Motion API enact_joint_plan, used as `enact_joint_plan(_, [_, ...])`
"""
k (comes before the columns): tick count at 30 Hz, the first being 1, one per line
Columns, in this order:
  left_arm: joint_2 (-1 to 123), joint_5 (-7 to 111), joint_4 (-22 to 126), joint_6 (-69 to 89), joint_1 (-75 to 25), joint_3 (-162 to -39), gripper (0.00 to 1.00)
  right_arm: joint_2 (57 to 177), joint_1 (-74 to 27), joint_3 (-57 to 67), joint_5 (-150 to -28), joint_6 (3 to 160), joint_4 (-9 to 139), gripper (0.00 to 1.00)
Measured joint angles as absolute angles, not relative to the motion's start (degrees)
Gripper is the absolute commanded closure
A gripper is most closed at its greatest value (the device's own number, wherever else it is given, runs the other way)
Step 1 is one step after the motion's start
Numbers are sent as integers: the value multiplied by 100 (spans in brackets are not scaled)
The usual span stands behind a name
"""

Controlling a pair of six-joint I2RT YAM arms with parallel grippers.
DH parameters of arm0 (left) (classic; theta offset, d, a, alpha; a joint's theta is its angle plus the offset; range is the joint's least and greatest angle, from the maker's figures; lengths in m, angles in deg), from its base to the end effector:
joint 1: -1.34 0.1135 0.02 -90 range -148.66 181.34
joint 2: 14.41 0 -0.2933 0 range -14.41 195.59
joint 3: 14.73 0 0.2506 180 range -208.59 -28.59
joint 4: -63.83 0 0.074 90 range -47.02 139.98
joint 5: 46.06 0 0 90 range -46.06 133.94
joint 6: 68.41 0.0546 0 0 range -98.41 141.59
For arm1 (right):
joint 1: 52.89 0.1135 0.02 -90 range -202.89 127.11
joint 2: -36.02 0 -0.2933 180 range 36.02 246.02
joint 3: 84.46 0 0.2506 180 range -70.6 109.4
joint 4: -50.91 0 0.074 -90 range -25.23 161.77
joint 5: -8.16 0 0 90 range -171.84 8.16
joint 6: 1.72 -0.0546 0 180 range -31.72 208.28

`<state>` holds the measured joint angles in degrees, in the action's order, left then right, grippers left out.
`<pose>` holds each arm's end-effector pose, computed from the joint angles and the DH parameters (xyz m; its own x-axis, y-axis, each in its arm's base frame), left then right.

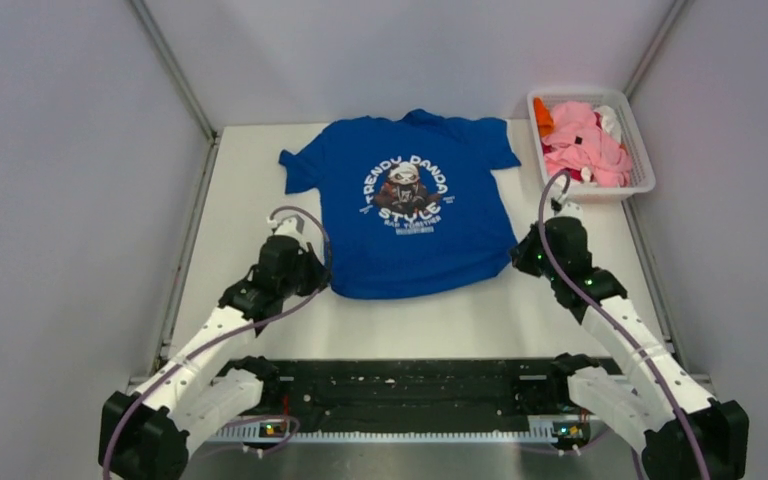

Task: Fold and stack the t-shirts
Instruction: Flatten out the tshirt

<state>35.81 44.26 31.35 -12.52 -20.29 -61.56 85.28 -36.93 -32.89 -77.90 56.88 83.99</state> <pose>0.1734 -0.0691 0.2487 -0.6600 -0.3415 -0.6691 0.0032 0.8894 -0.4571 0.1831 0.0485 0.2801 -0.5332 0.3881 -0.7517 0.0706 0.9059 0.4177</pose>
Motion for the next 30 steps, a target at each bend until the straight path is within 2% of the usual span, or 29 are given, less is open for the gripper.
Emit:
enact_joint_plan(5, [3635, 4774, 2936, -1794, -2779, -5642, 100, 8563, -3695, -4089, -7453, 5201, 9140, 100])
enact_joint_plan(11, [4088, 5097, 2892, -2194, -3233, -5297, 83, 8560, -3695, -4441, -7130, 4825, 9501, 100])
enact_joint_plan(17, [4134, 5342, 2844, -2436, -3673, -5177, 81, 8556, -3695, -4423, -6649, 4447, 9846, 91])
enact_joint_plan(19, [4127, 5327, 2702, -2508, -3725, -5172, 72, 8556, -3695, -4412, -6472, 4318, 10058, 85])
enact_joint_plan(20, [4114, 5309, 2615, -2526, -3738, -5172, 64, 8556, -3695, -4399, -6400, 4263, 10176, 76])
enact_joint_plan(22, [4031, 5289, 2361, -2578, -3762, -5172, 43, 8552, -3695, -4362, -6257, 4134, 10384, 35])
enact_joint_plan(23, [3959, 5289, 2223, -2624, -3775, -5172, 30, 8550, -3697, -4343, -6190, 4086, 10475, 26])
enact_joint_plan(24, [3876, 5305, 2090, -2655, -3786, -5172, 9, 8543, -3697, -4323, -6135, 4036, 10563, 19])
enact_joint_plan(25, [3799, 5318, 1994, -2626, -3799, -5172, 3, 8536, -3695, -4301, -6059, 3950, 10646, 15])
enact_joint_plan(27, [3589, 5348, 1753, -2653, -3823, -5183, 1, 8519, -3695, -4222, -5873, 3854, 10832, 7])
enact_joint_plan(30, [3294, 5259, 1211, -2653, -3850, -5382, 1, 8462, -3695, -3995, -5613, 3741, 11081, 1])
